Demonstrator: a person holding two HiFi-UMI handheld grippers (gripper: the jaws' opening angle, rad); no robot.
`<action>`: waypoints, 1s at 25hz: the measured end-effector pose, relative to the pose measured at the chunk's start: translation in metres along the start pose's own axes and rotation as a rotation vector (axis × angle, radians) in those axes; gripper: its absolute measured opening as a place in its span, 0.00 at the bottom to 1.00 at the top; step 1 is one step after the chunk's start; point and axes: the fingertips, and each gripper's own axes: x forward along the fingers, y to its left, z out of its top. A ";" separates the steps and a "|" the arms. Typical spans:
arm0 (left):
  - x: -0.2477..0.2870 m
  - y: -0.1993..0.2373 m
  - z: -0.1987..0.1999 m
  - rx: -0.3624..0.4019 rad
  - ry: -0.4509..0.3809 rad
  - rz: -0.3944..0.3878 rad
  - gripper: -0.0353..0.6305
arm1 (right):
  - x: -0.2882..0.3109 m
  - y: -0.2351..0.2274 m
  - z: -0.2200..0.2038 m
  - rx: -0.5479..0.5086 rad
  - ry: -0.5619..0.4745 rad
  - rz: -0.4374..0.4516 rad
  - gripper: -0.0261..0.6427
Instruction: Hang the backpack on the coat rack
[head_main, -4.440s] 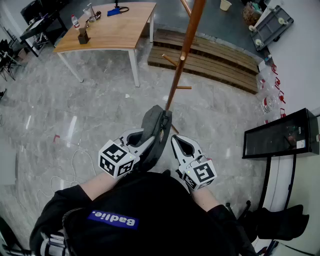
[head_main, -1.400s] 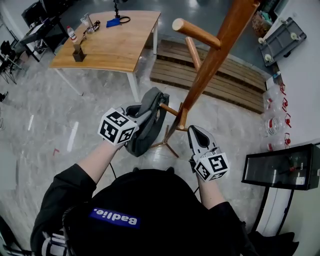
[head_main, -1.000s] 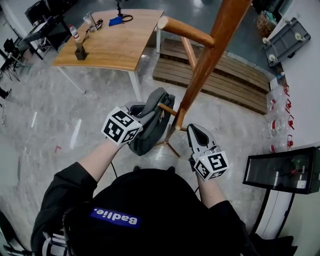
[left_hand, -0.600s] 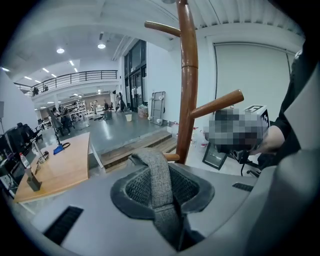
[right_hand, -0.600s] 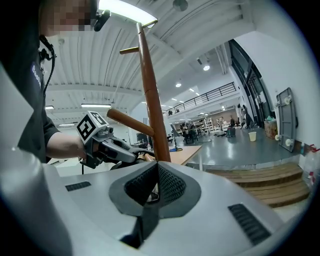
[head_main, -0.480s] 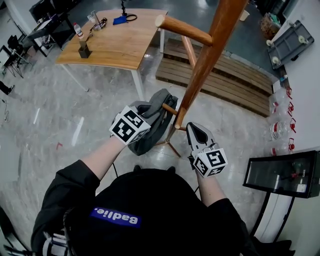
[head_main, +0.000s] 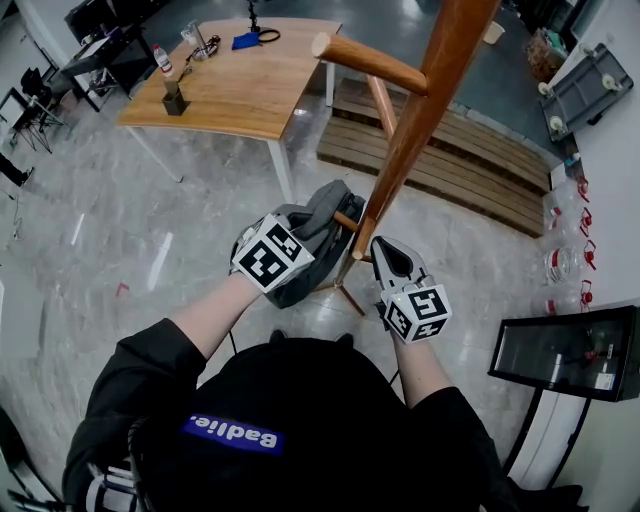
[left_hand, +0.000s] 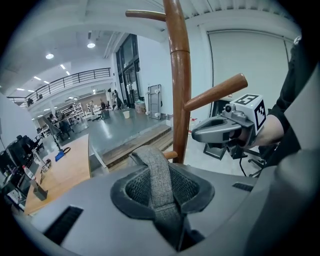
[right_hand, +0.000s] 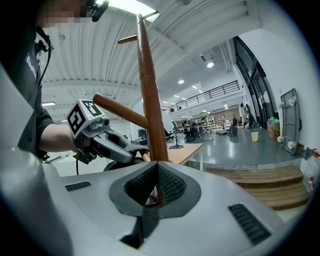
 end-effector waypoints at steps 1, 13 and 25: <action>0.001 0.000 0.000 -0.002 -0.001 0.001 0.19 | 0.001 -0.001 0.000 0.000 0.001 0.001 0.05; 0.010 -0.005 0.003 0.028 0.030 0.020 0.19 | 0.009 -0.002 -0.001 0.003 0.008 0.019 0.05; 0.009 0.001 -0.005 0.070 0.067 0.036 0.20 | 0.009 -0.012 -0.002 -0.007 0.013 0.024 0.05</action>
